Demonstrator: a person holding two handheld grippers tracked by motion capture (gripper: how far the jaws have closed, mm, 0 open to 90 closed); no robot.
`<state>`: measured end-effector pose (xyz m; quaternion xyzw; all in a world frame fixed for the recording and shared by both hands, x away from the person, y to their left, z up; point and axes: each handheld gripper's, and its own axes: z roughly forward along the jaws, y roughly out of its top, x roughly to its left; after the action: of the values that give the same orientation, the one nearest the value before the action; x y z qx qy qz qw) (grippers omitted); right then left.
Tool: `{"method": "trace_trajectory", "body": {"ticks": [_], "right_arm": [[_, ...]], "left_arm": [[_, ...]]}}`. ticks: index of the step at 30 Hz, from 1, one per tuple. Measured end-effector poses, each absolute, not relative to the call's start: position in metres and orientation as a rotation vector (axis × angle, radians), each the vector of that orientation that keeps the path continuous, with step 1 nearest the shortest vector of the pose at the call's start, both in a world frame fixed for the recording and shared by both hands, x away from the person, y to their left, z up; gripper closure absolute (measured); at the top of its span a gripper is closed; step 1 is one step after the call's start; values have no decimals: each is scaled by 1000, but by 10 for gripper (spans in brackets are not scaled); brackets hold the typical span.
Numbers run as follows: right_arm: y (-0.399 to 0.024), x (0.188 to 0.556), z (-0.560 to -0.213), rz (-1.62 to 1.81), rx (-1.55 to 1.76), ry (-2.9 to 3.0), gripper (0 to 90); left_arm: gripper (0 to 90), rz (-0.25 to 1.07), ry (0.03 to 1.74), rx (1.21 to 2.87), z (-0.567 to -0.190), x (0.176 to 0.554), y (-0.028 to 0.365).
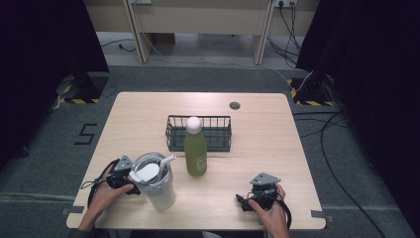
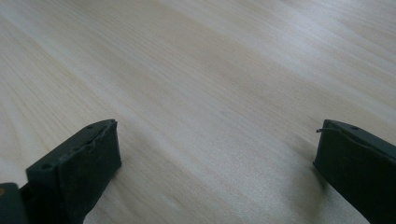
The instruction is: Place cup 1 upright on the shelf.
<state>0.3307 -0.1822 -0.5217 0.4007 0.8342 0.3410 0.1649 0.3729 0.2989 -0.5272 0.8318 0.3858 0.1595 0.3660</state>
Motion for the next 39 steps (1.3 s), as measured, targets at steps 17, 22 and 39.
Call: {"method": "trace_trajectory", "body": {"ticks": [17, 22, 39], "right_arm": [[-182, 330, -522, 971, 1147, 2373, 5], [-182, 330, -522, 970, 1145, 2372, 4], [-182, 330, -522, 970, 1147, 2372, 4]], "left_arm": [[151, 430, 989, 2026, -523, 359, 309], [150, 451, 963, 1981, -517, 345, 310], [150, 458, 867, 1878, -502, 307, 317]]}}
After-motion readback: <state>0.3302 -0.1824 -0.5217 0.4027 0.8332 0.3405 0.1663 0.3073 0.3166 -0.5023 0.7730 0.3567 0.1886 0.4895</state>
